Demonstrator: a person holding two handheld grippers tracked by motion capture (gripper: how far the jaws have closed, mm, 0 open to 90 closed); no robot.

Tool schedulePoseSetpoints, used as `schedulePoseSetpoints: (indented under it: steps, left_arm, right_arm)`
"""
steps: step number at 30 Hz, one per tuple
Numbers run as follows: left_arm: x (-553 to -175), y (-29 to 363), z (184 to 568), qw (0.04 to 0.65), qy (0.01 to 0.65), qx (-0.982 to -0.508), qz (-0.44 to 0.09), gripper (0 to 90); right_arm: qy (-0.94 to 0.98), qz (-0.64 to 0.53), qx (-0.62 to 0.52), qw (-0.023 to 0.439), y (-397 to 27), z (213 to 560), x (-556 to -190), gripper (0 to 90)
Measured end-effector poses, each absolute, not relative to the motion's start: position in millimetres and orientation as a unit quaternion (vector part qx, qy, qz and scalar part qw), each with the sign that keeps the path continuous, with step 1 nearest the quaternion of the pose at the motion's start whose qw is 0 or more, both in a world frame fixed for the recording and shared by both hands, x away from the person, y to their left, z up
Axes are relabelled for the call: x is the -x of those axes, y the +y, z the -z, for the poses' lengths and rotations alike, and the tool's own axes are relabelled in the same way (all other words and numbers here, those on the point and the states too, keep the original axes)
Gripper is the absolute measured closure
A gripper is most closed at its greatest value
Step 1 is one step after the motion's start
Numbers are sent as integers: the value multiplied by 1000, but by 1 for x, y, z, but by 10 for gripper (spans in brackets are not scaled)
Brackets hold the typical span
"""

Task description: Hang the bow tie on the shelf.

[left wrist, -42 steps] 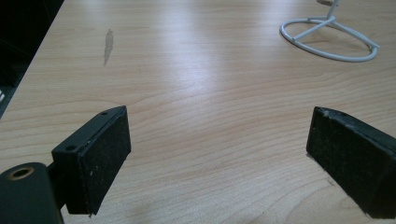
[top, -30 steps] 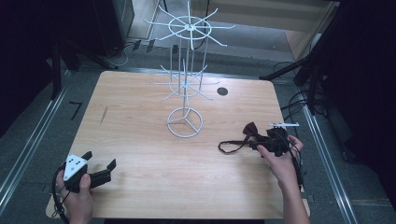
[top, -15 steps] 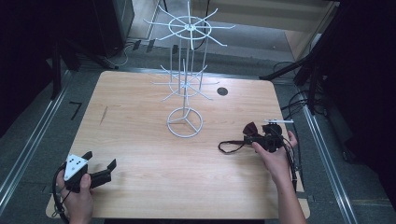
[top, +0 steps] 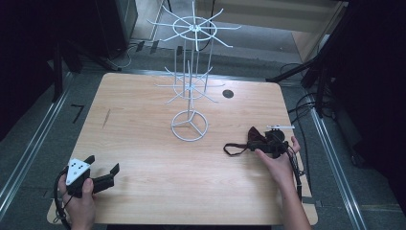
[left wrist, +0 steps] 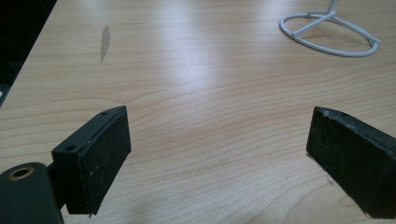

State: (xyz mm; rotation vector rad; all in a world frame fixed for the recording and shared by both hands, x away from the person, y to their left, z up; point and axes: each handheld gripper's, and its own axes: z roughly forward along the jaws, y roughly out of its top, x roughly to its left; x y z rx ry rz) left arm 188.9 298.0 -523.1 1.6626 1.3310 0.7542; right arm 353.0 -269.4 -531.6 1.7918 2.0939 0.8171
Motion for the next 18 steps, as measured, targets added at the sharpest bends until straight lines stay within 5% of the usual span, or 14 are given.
schedulePoseSetpoints:
  steps: [11,18]
  left_arm:
    - [-189,298,523,427,533,-666,-301,70]
    - [-189,298,523,426,533,-666,-302,70]
  right_arm:
    - [723,-242,-618,194,-267,533,-350,187]
    - [716,-243,-618,215,-276,530,-346,577]
